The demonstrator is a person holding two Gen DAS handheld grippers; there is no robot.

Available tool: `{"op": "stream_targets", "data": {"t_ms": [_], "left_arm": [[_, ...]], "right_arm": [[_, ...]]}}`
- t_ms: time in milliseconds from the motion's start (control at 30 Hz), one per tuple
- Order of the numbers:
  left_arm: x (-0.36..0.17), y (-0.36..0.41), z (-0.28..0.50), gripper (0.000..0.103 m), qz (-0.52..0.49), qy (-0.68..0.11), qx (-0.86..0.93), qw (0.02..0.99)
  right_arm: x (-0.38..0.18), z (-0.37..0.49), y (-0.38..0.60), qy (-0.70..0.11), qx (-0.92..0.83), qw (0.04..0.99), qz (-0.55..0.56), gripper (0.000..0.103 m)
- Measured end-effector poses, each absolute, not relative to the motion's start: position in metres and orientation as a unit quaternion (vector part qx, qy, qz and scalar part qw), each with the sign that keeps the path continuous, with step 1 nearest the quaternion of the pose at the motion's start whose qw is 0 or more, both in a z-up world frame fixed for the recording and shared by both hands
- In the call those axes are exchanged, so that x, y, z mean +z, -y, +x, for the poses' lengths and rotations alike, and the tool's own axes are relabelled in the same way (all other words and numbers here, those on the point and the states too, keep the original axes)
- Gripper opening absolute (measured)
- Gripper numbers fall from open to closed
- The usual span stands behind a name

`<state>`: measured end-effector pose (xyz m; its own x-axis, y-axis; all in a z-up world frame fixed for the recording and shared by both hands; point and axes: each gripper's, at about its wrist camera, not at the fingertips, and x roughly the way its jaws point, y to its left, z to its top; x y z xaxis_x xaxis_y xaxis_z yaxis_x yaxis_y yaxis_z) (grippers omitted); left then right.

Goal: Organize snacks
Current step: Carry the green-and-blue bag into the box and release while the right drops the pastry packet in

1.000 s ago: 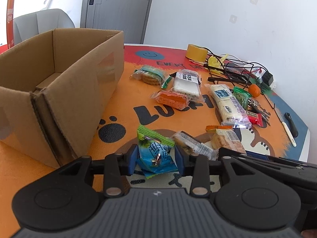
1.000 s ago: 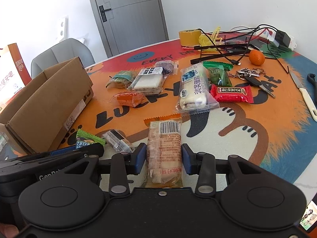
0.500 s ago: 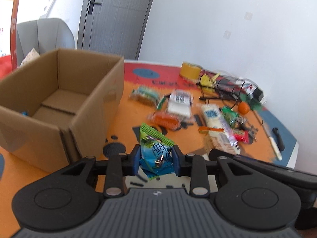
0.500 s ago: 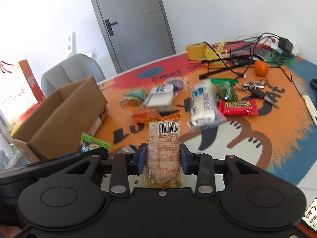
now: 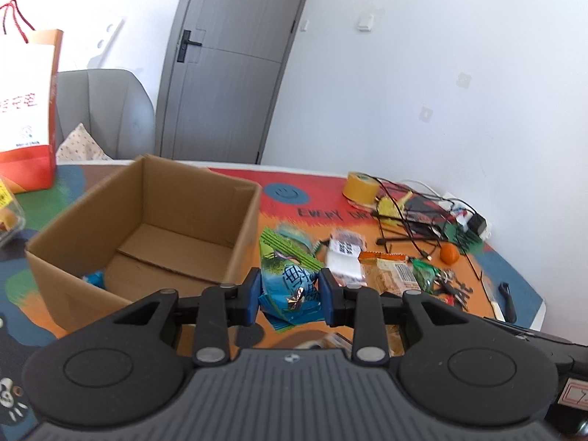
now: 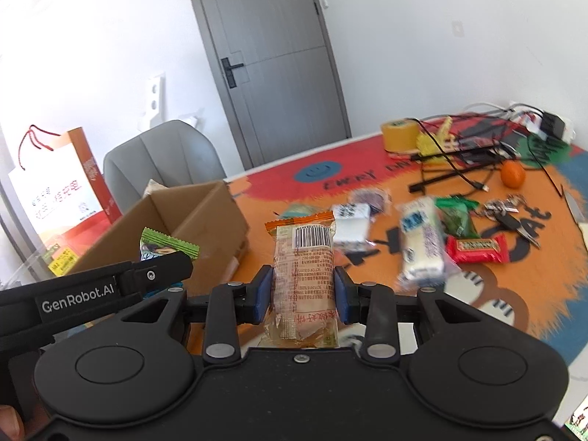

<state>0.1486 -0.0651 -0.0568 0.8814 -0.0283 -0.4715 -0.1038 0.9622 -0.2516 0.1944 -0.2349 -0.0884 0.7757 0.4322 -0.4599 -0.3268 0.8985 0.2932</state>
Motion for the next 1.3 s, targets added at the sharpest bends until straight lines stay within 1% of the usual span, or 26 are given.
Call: {"op": "stream_targets", "data": {"t_ms": [367,900,967,1000,1033,1100,1167,1300], "left_arm": [[-0.047,0.022,0.142,0.032,-0.154,-0.224,0.058,0.961],[-0.049,-0.031,0.149,0.032,-0.187,-0.225,0.083,0.953],[-0.049,-0.034,0.150,0.036,-0.190,-0.222,0.085,0.952],[-0.048,-0.035,0.149,0.042,-0.191,-0.222,0.087,0.952],[-0.048,-0.037,0.148,0.050,-0.193,-0.222,0.087,0.952],[-0.046,-0.042,0.145,0.060,-0.198,-0.218,0.095,0.951],[-0.044,-0.046,0.139,0.063,-0.198,-0.208,0.107,0.952],[-0.040,-0.056,0.130,0.074,-0.204,-0.199,0.125,0.950]], "right_arm": [[-0.069,0.193,0.195,-0.250,0.236,0.934,0.093,0.036],[-0.057,0.202,0.146,-0.250,0.264,0.927,0.086,0.036],[-0.056,0.204,0.142,-0.251,0.265,0.927,0.088,0.036],[-0.056,0.205,0.140,-0.252,0.266,0.926,0.089,0.036],[-0.055,0.206,0.137,-0.251,0.267,0.926,0.088,0.036],[-0.055,0.207,0.132,-0.252,0.270,0.925,0.088,0.036],[-0.054,0.209,0.128,-0.253,0.275,0.923,0.089,0.036],[-0.053,0.211,0.119,-0.255,0.280,0.921,0.090,0.036]]}}
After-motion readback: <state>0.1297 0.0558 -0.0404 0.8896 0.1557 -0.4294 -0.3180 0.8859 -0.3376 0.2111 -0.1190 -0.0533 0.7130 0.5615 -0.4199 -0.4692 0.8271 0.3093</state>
